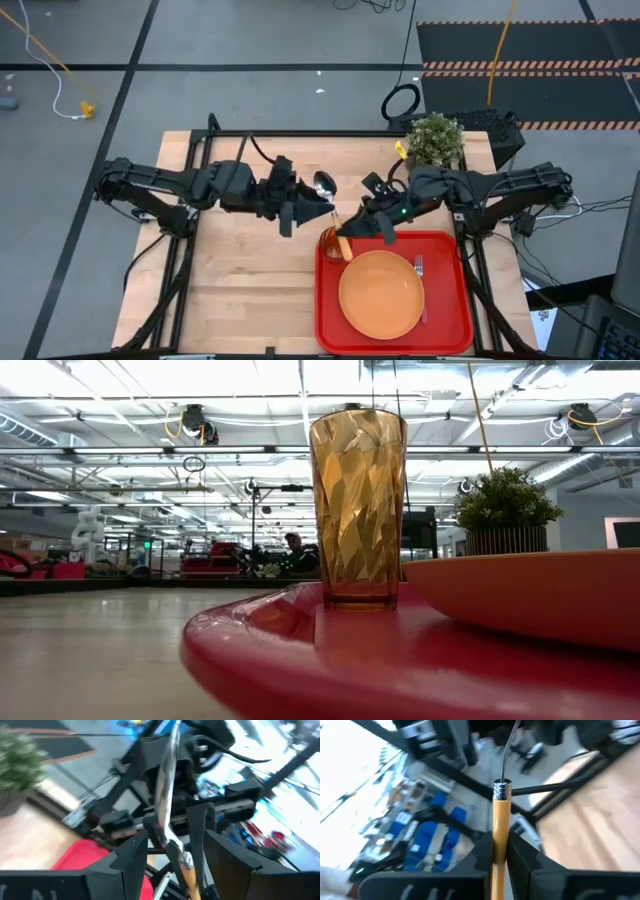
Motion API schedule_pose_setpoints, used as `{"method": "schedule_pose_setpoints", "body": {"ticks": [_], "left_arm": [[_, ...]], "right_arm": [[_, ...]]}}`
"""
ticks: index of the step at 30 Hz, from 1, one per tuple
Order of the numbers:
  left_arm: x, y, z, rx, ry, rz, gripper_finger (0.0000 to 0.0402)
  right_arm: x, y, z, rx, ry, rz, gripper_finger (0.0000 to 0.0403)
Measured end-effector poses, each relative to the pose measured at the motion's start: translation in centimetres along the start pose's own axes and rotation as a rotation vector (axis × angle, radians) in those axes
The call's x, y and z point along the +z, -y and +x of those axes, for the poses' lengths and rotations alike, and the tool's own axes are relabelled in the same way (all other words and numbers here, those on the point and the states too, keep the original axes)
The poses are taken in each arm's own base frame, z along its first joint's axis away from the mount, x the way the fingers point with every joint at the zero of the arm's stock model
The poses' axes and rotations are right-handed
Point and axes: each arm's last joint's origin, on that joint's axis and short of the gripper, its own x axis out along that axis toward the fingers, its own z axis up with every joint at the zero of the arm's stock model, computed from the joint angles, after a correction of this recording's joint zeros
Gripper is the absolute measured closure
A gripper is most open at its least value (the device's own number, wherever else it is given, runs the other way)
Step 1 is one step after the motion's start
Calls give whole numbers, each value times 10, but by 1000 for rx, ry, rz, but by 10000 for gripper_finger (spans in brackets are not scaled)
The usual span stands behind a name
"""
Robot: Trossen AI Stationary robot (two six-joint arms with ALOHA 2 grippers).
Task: Pick and place plate/cup/fork/spoon on tray
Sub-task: Put the yellow spoon on the red tray to the right of the red fork
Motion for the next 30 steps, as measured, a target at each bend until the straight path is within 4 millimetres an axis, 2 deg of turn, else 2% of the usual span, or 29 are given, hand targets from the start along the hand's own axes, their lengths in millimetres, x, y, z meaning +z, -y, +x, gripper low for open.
{"method": "schedule_pose_setpoints", "body": {"ticks": [5, 9, 14, 24, 30], "left_arm": [[6, 1, 0, -92, -2, 62, 210], [8, 0, 1, -103, -8, 67, 227], [9, -1, 1, -99, -8, 59, 268], [13, -8, 2, -74, -2, 28, 347], [13, -7, 2, -82, -1, 5, 389]], "right_arm": [[4, -7, 0, 84, 23, -23, 385], [9, -6, -1, 86, 45, -34, 385], [12, -3, -1, 91, 64, -35, 384], [5, 11, 5, 106, 73, 9, 383], [5, 13, 6, 97, 83, -8, 382]]}}
